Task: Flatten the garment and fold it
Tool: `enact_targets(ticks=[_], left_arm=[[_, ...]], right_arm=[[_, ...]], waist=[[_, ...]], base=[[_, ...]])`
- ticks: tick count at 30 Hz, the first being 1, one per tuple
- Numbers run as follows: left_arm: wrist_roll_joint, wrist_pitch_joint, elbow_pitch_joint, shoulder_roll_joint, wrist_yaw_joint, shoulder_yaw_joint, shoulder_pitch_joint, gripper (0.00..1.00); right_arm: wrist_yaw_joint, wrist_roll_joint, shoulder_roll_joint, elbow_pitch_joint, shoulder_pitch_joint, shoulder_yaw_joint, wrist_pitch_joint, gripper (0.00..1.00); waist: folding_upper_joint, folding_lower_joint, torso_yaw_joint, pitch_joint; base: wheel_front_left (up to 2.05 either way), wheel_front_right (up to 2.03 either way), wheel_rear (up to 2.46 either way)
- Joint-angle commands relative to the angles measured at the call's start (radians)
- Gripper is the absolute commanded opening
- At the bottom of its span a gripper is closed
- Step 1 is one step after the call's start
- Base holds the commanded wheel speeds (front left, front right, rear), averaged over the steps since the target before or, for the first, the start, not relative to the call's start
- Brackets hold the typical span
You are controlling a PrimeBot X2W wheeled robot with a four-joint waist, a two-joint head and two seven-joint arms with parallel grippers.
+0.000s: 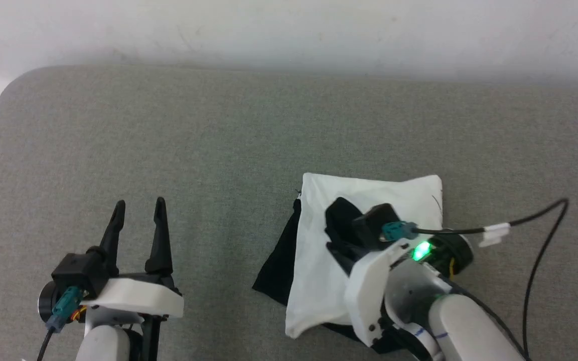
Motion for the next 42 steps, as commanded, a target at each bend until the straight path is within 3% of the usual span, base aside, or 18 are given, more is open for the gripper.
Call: enact_targets(ticks=[1,9,10,11,12,16,24,29,35,42], left_arm=[[0.010,-0.005,0.001,-0.006,-0.007,0.002,-0.020,1.00],[0.013,-0.005,0.014,-0.014,-0.013,-0.002,-0.032,1.00],[0.014,-0.005,0.016,-0.014,-0.014,-0.003,-0.033,1.00],[0.014,-0.005,0.017,-0.015,-0.014,-0.003,-0.034,1.00],[0.014,-0.005,0.018,-0.016,-0.015,-0.002,-0.033,1.00],[0.015,-0.005,0.021,-0.016,-0.018,0.006,-0.027,1.00],[0.020,-0.005,0.020,-0.016,-0.021,0.020,-0.012,1.00],[0.023,-0.005,0.013,-0.017,-0.024,0.026,-0.005,1.00],[0.026,-0.005,0.006,-0.018,-0.027,0.030,-0.005,1.00],[0.026,-0.005,0.009,-0.022,-0.032,0.027,-0.015,1.00]], right_arm=[[-0.001,0.022,0.001,0.031,-0.037,0.031,-0.016,0.00],[-0.001,0.100,0.001,0.223,-0.096,0.131,-0.021,0.00],[-0.001,0.108,0.001,0.242,-0.098,0.136,-0.019,0.11],[-0.001,0.116,0.001,0.258,-0.098,0.139,-0.018,0.49],[-0.001,0.131,0.001,0.268,-0.097,0.139,-0.019,1.00],[-0.001,0.189,0.001,0.245,-0.098,0.118,-0.074,1.00],[-0.001,0.245,0.001,0.066,-0.073,-0.022,-0.322,1.00],[-0.001,0.207,0.001,-0.008,-0.002,-0.218,-0.423,1.00],[-0.001,0.198,0.001,0.044,0.079,-0.354,-0.408,1.00],[-0.001,0.186,0.001,0.165,0.094,-0.325,-0.322,1.00]], waist=[[-0.0001,-0.0001,0.015,0.015],[-0.0001,-0.0001,0.031,0.025],[-0.0001,-0.0001,0.032,0.025],[-0.0001,-0.0001,0.032,0.024],[-0.0001,-0.0001,0.031,0.023],[-0.0001,-0.0001,0.019,0.014],[-0.0001,-0.0001,-0.010,-0.009],[-0.0001,-0.0001,-0.025,-0.017],[-0.0001,-0.0001,-0.033,-0.013],[-0.0001,-0.0001,-0.031,-0.002]], base=[[0.00,0.00,0.00],[0.00,0.00,0.00],[0.00,0.00,0.00],[0.00,0.00,0.00],[0.00,0.00,0.00],[0.00,0.00,0.00],[0.00,0.00,0.00],[0.00,0.00,0.00],[0.00,0.00,0.00],[0.00,0.00,0.00]])
